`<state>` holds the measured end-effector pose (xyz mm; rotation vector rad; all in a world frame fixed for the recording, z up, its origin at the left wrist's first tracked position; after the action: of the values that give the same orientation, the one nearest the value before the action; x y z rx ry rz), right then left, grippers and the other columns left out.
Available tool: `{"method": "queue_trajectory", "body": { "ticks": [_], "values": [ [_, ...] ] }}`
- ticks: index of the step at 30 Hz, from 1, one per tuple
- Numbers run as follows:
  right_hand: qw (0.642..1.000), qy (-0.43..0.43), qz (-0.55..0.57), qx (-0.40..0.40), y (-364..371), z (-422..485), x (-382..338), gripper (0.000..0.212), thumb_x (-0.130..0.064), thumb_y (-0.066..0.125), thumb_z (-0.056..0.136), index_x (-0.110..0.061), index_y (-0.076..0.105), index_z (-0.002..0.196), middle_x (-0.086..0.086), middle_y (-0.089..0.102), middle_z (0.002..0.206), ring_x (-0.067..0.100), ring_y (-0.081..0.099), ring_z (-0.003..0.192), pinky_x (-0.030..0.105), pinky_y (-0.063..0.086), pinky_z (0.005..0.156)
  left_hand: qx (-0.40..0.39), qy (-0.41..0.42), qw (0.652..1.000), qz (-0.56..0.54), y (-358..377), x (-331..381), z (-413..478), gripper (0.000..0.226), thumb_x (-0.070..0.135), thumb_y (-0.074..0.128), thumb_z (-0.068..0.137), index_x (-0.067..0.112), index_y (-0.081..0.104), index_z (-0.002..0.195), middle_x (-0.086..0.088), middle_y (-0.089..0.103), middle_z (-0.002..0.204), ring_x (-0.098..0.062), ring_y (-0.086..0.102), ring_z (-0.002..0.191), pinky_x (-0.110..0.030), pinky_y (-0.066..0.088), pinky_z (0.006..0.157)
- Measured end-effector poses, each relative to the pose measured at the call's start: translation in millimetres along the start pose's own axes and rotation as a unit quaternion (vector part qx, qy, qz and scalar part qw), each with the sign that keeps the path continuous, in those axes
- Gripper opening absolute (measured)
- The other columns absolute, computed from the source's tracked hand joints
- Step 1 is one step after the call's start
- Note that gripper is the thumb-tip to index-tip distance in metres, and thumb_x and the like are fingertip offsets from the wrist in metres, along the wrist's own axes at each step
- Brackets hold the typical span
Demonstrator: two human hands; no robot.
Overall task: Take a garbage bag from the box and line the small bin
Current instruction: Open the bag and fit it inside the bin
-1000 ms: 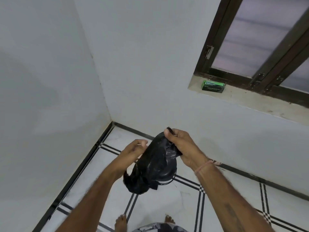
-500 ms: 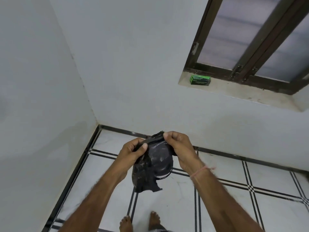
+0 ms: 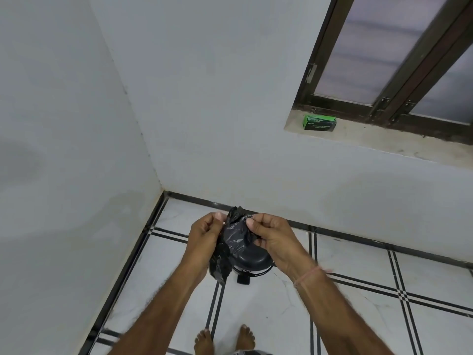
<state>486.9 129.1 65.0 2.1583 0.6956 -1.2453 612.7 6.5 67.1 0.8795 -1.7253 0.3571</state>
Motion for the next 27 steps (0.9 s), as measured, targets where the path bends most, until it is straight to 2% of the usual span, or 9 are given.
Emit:
{"method": "queue_trajectory", "body": {
  "ticks": [1,3,5,7,11,14,18,22,27],
  "values": [
    [1.000,-0.015,-0.026,0.002,-0.6,0.6,-0.4,0.017,-0.012,0.073,0.094,0.003,0.074,0.100,0.020,0.078,0.098,0.026,0.071,0.091,0.047,0.055,0.093,-0.019,-0.013,1.000,-0.008,1.4,-0.2,-1.2,0.038,0.039,0.054,0.105,0.008,0.077,0.106,-0.016,0.080,0.097,-0.027,0.076,0.086,-0.029,0.062,0.074],
    [0.995,-0.045,-0.085,-0.012,-2.3,0.6,-5.3,0.018,-0.011,0.072,0.096,0.006,0.073,0.101,0.027,0.076,0.102,0.026,0.071,0.089,0.044,0.055,0.089,-0.041,-0.035,0.998,-0.009,2.6,1.7,-1.3,0.035,0.039,0.064,0.098,0.009,0.077,0.110,-0.016,0.080,0.101,-0.027,0.077,0.091,-0.028,0.062,0.075],
    [0.990,-0.064,-0.120,-0.035,-5.1,0.7,-11.0,0.016,-0.010,0.071,0.096,0.005,0.075,0.101,0.030,0.075,0.103,0.026,0.071,0.088,0.039,0.056,0.087,-0.036,-0.030,0.999,0.003,2.1,3.8,1.0,0.027,0.034,0.073,0.092,0.008,0.079,0.096,-0.015,0.080,0.092,-0.027,0.075,0.082,-0.025,0.059,0.068],
    [0.987,-0.071,-0.139,-0.037,-8.4,1.6,-13.6,0.013,-0.009,0.071,0.096,0.002,0.077,0.100,0.027,0.076,0.102,0.023,0.071,0.087,0.036,0.057,0.085,-0.021,-0.017,1.000,0.006,1.9,4.0,3.1,0.022,0.029,0.072,0.094,0.010,0.077,0.085,-0.013,0.076,0.083,-0.022,0.070,0.076,-0.023,0.056,0.063],
    [0.994,-0.072,-0.083,0.025,-7.8,-1.5,-7.2,0.012,-0.007,0.072,0.095,-0.002,0.077,0.104,0.019,0.080,0.101,0.024,0.076,0.092,0.028,0.060,0.081,-0.013,0.008,1.000,-0.012,7.6,0.3,1.9,0.023,0.023,0.061,0.104,0.006,0.076,0.099,-0.016,0.077,0.092,-0.021,0.071,0.080,-0.026,0.057,0.067],
    [0.999,-0.025,0.015,0.032,-1.6,-9.5,0.3,0.020,-0.014,0.072,0.095,-0.003,0.075,0.112,0.014,0.081,0.101,0.023,0.077,0.091,0.027,0.061,0.074,0.008,0.008,1.000,-0.030,14.0,-4.0,1.1,0.022,0.023,0.063,0.102,0.003,0.074,0.104,-0.020,0.077,0.094,-0.023,0.073,0.082,-0.032,0.060,0.067],
    [0.989,0.032,0.142,0.035,-2.9,-11.2,11.9,0.027,-0.017,0.074,0.092,0.001,0.075,0.112,0.019,0.080,0.103,0.030,0.077,0.091,0.035,0.063,0.074,0.023,-0.019,0.998,-0.063,18.7,-7.0,0.2,0.020,0.025,0.073,0.092,0.006,0.073,0.098,-0.013,0.077,0.090,-0.024,0.073,0.084,-0.035,0.060,0.070],
    [0.995,-0.018,0.062,0.081,-17.3,-7.3,10.6,0.015,-0.012,0.069,0.098,-0.001,0.075,0.104,0.015,0.080,0.095,0.025,0.076,0.085,0.030,0.061,0.070,0.002,-0.042,0.998,-0.041,18.0,-11.3,-1.5,0.047,0.043,0.071,0.087,0.000,0.073,0.105,-0.024,0.077,0.098,-0.029,0.071,0.085,-0.044,0.057,0.077],
    [0.997,-0.049,0.018,0.064,-28.3,-0.4,0.4,0.019,-0.012,0.068,0.098,0.004,0.074,0.106,0.028,0.076,0.106,0.032,0.074,0.094,0.039,0.062,0.084,-0.041,-0.051,0.997,-0.037,25.9,-8.8,-3.7,0.040,0.039,0.070,0.086,0.004,0.077,0.102,-0.011,0.077,0.091,-0.015,0.072,0.079,-0.028,0.060,0.069]
  ]
}}
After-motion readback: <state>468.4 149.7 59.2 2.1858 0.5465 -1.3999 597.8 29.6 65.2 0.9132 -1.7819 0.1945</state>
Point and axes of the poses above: each hand's wrist, its own z-axis towards the middle knuckle, its own y-axis out of the palm, x = y × z, the point moved 2 cm from there along z, towards the middle knuckle
